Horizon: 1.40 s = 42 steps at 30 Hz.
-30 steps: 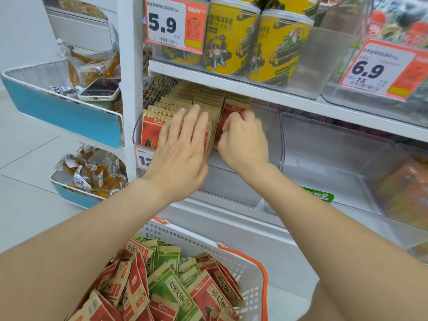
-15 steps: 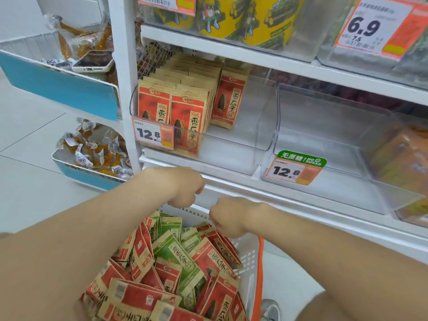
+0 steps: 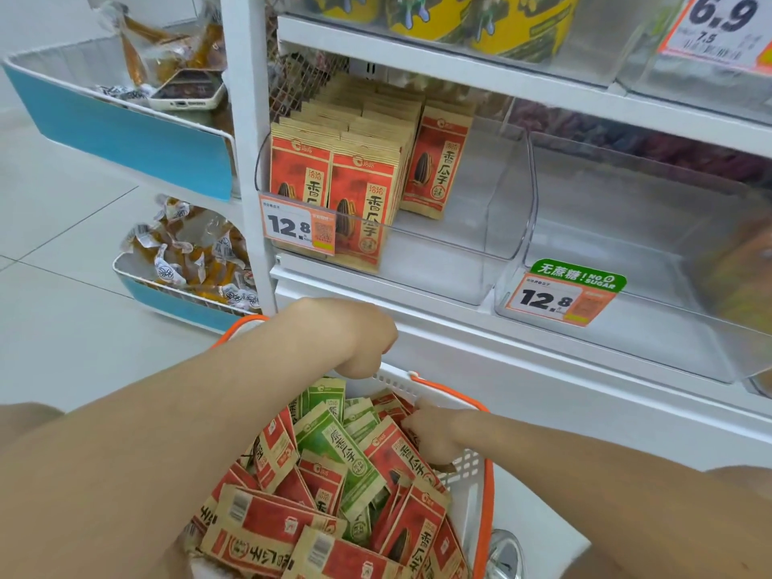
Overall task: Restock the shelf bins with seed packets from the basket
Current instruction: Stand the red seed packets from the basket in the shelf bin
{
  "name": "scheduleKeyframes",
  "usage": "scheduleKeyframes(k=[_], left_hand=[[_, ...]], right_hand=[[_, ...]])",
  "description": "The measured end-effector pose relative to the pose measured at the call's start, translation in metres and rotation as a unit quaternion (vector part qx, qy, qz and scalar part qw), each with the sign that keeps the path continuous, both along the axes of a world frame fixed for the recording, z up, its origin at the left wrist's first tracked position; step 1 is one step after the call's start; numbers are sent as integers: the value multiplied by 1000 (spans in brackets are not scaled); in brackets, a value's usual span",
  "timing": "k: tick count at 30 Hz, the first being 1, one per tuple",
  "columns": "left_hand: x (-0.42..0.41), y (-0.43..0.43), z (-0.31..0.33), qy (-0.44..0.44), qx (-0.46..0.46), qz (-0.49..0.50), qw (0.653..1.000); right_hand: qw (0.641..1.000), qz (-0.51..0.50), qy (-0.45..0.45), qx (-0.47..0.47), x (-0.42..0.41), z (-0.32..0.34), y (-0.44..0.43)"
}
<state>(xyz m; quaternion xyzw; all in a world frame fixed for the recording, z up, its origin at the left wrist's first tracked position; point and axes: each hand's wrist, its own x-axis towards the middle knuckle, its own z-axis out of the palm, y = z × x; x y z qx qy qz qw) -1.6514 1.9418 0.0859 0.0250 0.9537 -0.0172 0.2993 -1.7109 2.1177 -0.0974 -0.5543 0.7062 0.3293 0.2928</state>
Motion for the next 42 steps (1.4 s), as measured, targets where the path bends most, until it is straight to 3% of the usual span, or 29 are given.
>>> scheduleKeyframes(k=[3, 8, 13, 16, 18, 21, 24, 26, 28, 32, 34, 36, 40, 42], left_hand=[[2, -4, 3, 0, -6, 5, 1000], [3, -8, 13, 0, 2, 36, 999], [3, -11, 28, 28, -52, 104, 993], [6, -13, 44, 139, -66, 189, 970], [4, -18, 48, 240, -16, 238, 941], [-1, -23, 52, 358, 147, 328, 862], [-5, -13, 64, 416, 316, 359, 774], [-7, -5, 67, 426, 406, 341, 733], [-9, 0, 65, 463, 427, 320, 708], [-16, -6, 60, 537, 382, 316, 683], [-20, -10, 59, 552, 366, 315, 680], [-23, -9, 61, 564, 369, 306, 672], [-30, -3, 76, 588, 355, 280, 671], [-35, -8, 73, 630, 299, 243, 675]], right_hand=[[992, -104, -16, -69, 2, 8, -4], [926, -223, 26, -304, 8, 68, -17], [812, -321, -34, -487, 5, 121, -25], [709, -389, -92, -580, 9, 160, -32], [631, -430, -117, -635, 13, 183, -35], [508, -475, -178, -696, 18, 212, -36], [427, -465, -186, -752, 18, 229, -39], [385, -461, -184, -778, 14, 234, -41], [371, -468, -201, -777, 10, 239, -42], [438, -466, -307, -705, 6, 242, -43], [483, -441, -269, -707, 0, 241, -44], [515, -386, -174, -745, -9, 243, -43], [464, -259, -72, -844, -22, 259, -35], [462, -225, -26, -858, -33, 262, -34]])
